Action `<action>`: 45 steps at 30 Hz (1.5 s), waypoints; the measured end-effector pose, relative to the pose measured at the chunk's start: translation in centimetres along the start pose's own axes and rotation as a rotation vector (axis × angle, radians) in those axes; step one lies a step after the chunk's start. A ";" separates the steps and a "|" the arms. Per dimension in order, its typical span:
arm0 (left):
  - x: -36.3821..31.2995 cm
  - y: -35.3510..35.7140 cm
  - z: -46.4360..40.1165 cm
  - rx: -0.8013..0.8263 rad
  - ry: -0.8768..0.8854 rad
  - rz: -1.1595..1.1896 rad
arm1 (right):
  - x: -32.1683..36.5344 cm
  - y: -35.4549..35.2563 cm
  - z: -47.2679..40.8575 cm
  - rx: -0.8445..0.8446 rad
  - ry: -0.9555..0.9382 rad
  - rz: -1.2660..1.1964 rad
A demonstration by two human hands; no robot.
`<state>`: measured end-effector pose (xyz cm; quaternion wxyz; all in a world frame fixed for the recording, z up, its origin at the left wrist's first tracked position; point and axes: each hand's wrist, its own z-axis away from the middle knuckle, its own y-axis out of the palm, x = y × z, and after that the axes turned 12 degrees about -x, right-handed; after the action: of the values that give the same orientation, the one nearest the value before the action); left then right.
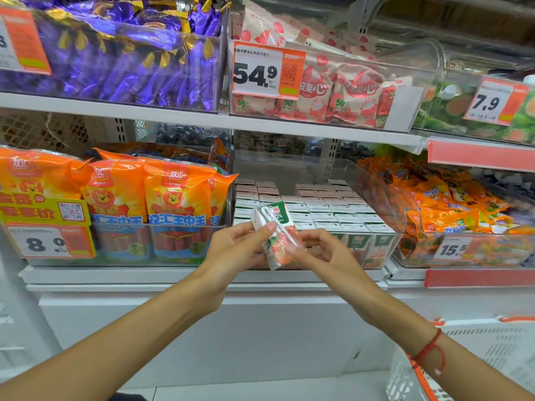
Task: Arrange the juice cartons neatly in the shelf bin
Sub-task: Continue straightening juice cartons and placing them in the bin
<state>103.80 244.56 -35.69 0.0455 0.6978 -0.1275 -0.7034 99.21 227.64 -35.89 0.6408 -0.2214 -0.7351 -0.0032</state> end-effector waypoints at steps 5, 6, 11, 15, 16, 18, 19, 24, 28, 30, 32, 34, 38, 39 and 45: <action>-0.6 -0.6 -0.4 0.046 -0.008 -0.032 | -0.1 -1.0 -0.1 0.175 0.084 -0.138; -0.5 -0.7 -0.3 0.052 -0.001 -0.039 | -0.1 -0.9 -0.1 0.164 0.083 -0.133; 0.8 -0.5 0.5 -0.039 0.071 -0.132 | 0.1 -0.7 0.1 -0.023 0.010 -0.055; 0.5 -0.4 0.5 0.006 0.041 -0.096 | 0.0 -0.1 0.3 -0.115 -0.127 0.084; 0.3 -0.3 0.6 0.043 0.033 -0.096 | -0.1 0.0 0.4 -0.125 -0.160 0.116; 0.2 -0.1 0.7 0.078 0.043 -0.139 | -0.1 0.2 0.6 -0.118 -0.206 0.151; 0.3 -0.1 0.7 0.061 0.059 -0.165 | -0.2 0.2 0.7 -0.094 -0.220 0.171; 0.3 -0.4 0.6 0.050 0.165 -0.269 | -0.3 -0.6 0.9 0.150 -0.079 0.074; 0.3 -0.7 0.6 0.117 0.390 -0.439 | 0.4 -1.3 0.4 0.160 -0.010 -0.190; 0.4 -0.8 0.7 0.105 0.522 -0.543 | 0.5 -1.2 0.3 0.094 0.004 -0.228; 0.6 -0.7 0.7 0.090 0.618 -0.585 | 0.4 -1.2 0.2 0.029 -0.002 -0.240; 0.6 -0.6 0.8 0.070 0.661 -0.595 | 0.4 -1.3 0.1 0.002 -0.009 -0.241; 0.7 -0.4 0.7 0.071 0.648 -0.593 | 0.4 -1.5 0.0 0.002 -0.040 -0.216; 0.7 -0.4 0.6 0.085 0.618 -0.576 | 0.3 -1.5 -0.1 0.011 -0.043 -0.214; 0.7 -0.3 0.1 0.091 0.227 -0.260 | 0.1 -1.1 0.3 0.086 -0.130 -0.120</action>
<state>103.69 244.71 -36.48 -0.0633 0.7848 -0.0616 -0.6134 98.53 226.78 -35.58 0.5993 -0.1488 -0.7866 0.0044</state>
